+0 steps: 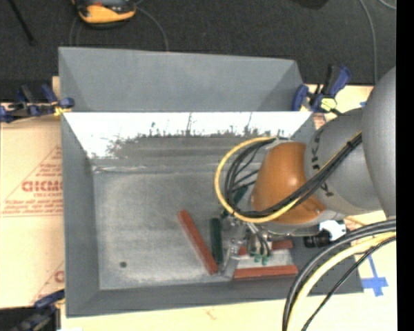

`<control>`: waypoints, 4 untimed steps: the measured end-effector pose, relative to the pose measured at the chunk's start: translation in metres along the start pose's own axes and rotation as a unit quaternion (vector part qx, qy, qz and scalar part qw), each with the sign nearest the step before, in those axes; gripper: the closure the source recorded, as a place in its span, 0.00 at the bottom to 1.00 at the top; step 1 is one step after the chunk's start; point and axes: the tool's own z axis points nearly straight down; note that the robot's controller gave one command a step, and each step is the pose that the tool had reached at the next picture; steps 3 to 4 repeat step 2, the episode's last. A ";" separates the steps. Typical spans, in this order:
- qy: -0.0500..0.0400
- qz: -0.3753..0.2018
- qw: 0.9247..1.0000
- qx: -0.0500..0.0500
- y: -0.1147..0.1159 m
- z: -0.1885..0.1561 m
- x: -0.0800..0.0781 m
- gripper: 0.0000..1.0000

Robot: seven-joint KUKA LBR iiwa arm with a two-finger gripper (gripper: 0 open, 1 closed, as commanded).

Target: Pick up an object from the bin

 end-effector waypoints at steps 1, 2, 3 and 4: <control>0.000 0.000 1.000 0.000 0.000 0.000 0.000 0.00; 0.003 -0.064 0.998 0.000 -0.020 -0.012 -0.016 0.00; 0.003 -0.064 0.998 0.000 -0.020 -0.012 -0.016 0.00; 0.003 -0.064 0.998 0.000 -0.020 -0.012 -0.016 0.00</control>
Offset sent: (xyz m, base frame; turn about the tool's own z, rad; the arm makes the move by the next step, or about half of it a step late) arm 0.0287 -0.0771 0.0380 -0.3357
